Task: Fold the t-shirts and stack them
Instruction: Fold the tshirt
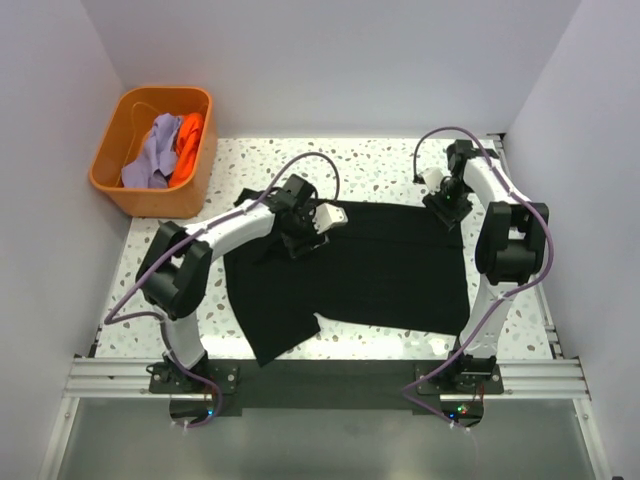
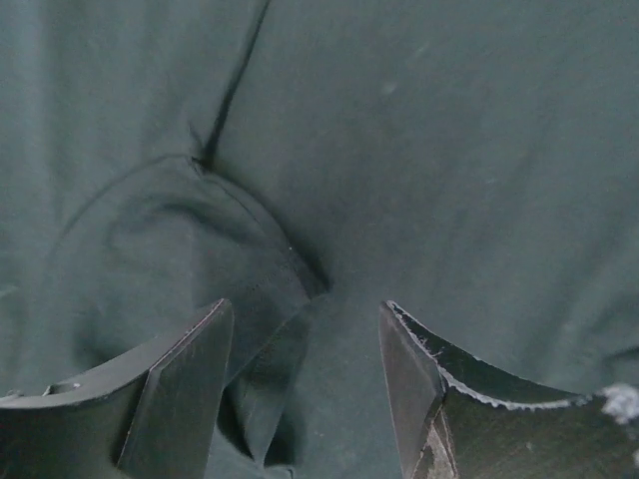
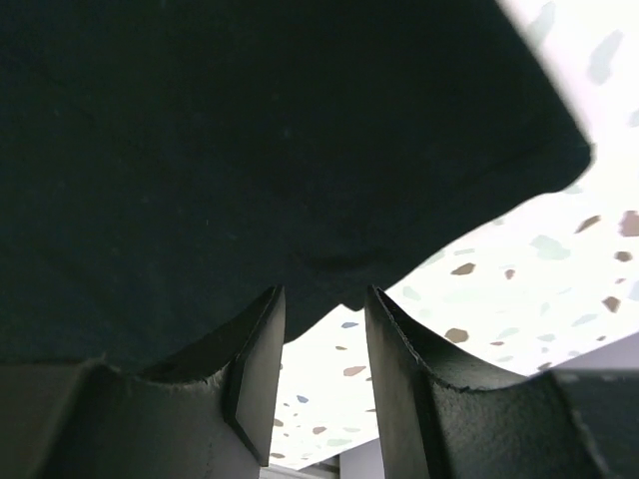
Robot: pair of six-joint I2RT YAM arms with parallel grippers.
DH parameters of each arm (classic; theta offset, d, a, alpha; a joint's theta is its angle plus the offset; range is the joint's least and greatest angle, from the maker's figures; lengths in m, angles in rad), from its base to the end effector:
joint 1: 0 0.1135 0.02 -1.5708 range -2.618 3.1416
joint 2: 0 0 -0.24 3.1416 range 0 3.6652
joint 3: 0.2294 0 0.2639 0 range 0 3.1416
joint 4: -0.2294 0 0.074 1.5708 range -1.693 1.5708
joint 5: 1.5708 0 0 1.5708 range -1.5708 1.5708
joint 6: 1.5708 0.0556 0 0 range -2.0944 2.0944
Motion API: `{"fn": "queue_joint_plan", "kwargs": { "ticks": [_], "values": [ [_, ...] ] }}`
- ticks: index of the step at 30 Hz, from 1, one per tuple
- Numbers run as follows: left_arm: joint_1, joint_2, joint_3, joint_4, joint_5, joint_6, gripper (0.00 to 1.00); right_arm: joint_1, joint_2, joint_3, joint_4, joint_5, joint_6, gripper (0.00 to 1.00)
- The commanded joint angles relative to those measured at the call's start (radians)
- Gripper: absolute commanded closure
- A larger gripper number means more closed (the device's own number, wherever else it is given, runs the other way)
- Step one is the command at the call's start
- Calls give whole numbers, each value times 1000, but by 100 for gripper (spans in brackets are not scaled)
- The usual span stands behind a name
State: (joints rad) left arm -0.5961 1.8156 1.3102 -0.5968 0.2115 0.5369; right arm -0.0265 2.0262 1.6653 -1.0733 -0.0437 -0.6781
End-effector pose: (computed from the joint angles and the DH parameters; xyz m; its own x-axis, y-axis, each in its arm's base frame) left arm 0.3162 -0.2286 0.1599 -0.3135 0.8170 -0.4839 0.9167 0.3933 0.0701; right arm 0.4047 -0.0083 0.1661 -0.7841 -0.6061 -0.1332 -0.6053 0.7943 -0.0517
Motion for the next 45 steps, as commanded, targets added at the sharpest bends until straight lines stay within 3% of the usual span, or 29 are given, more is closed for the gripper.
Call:
{"fn": "queue_joint_plan", "kwargs": {
  "ticks": [1,6,9,12,15,18,33,35,36,39,45],
  "values": [
    [-1,31,17,18,-104,-38,36,-4,-34,-30,-13,7,-31,59],
    [-5,93,50,17,-133,-29,40,-3,-23,-27,-7,10,-21,59],
    [-5,114,52,26,-133,-28,50,-4,-18,-24,-1,18,-20,59],
    [-7,114,57,28,-110,-32,75,-4,-18,-25,-1,19,-20,59],
    [-7,88,76,11,-49,-43,92,-4,-24,-35,3,24,-23,59],
    [-10,65,92,-9,14,-52,100,-4,-23,-38,7,27,-28,60],
    [-21,106,118,-14,206,-155,100,-4,-3,-21,-2,22,-34,60],
    [-19,119,119,-12,200,-160,83,-4,-1,-15,-13,13,-34,60],
    [-16,116,119,-17,200,-161,65,-4,-1,-13,-14,11,-34,60],
    [39,53,110,1,233,-198,47,-4,-15,-12,-27,-7,-28,60],
    [223,-70,47,42,203,-226,43,8,-67,-39,22,-16,25,66]
  ]
}}
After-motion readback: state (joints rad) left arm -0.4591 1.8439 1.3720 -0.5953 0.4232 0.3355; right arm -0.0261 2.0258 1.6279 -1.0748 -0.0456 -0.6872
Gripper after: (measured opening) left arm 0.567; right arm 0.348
